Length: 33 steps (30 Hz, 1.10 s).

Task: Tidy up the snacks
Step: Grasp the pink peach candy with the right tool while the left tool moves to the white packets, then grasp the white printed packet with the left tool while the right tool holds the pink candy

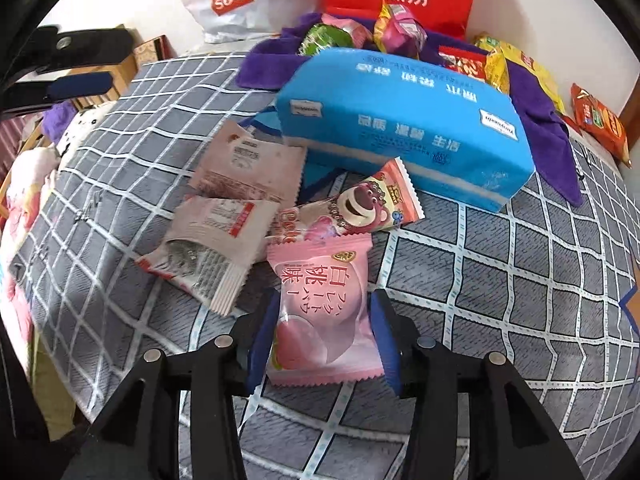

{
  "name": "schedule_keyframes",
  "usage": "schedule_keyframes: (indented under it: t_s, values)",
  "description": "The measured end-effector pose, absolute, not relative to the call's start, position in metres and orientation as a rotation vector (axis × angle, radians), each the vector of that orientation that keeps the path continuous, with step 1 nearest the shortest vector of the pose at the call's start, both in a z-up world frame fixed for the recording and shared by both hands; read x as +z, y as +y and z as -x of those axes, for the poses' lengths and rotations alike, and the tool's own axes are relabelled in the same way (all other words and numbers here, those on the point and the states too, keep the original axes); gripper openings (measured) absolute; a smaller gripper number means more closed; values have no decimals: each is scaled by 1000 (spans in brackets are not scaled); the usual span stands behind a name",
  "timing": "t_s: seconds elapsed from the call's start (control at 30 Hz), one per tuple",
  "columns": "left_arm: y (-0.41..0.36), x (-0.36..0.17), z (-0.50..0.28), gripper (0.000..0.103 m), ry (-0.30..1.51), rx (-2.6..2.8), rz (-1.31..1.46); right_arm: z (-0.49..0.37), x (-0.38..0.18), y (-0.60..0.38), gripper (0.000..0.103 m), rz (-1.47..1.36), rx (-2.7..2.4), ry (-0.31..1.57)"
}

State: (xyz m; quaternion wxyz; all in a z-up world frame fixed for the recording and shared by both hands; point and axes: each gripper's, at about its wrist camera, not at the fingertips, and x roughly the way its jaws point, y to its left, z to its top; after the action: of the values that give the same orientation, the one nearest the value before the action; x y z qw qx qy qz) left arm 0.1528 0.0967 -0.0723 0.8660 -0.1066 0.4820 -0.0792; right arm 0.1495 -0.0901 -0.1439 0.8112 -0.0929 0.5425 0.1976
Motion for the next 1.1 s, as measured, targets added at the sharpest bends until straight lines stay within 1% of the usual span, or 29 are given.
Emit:
schedule_keyframes:
  t_s: [0.1, 0.13, 0.23, 0.5, 0.6, 0.7, 0.83, 0.93, 1.03, 1.07, 1.1]
  values:
    - [94, -80, -151, 79, 1027, -167, 213, -152, -145, -92, 47, 184, 416, 1126]
    - [93, -85, -150, 79, 1038, -167, 208, -152, -146, -92, 39, 177, 411, 1114]
    - [88, -97, -148, 79, 1067, -172, 192, -150, -143, -104, 36, 152, 413, 1093]
    - [77, -136, -137, 78, 1159, -211, 248, -159, -138, -167, 36, 116, 245, 1016]
    - [65, -153, -134, 78, 1194, -228, 236, -172, -146, -192, 36, 115, 151, 1026]
    - [60, -155, -130, 78, 1157, -205, 234, -177, -153, -206, 36, 115, 132, 1023]
    - [61, -155, -130, 78, 1123, -202, 344, -191, -156, -214, 37, 80, 134, 993]
    - [54, -157, -131, 79, 1110, -178, 335, -200, -159, -210, 37, 104, 122, 944]
    - [44, -158, -132, 79, 1100, -149, 314, -204, -161, -214, 38, 77, 138, 948]
    - [40, -158, -133, 82, 1098, -143, 309, -206, -161, -217, 38, 56, 145, 950]
    - [38, -158, -134, 89, 1099, -144, 306, -206, -161, -219, 38, 43, 150, 950]
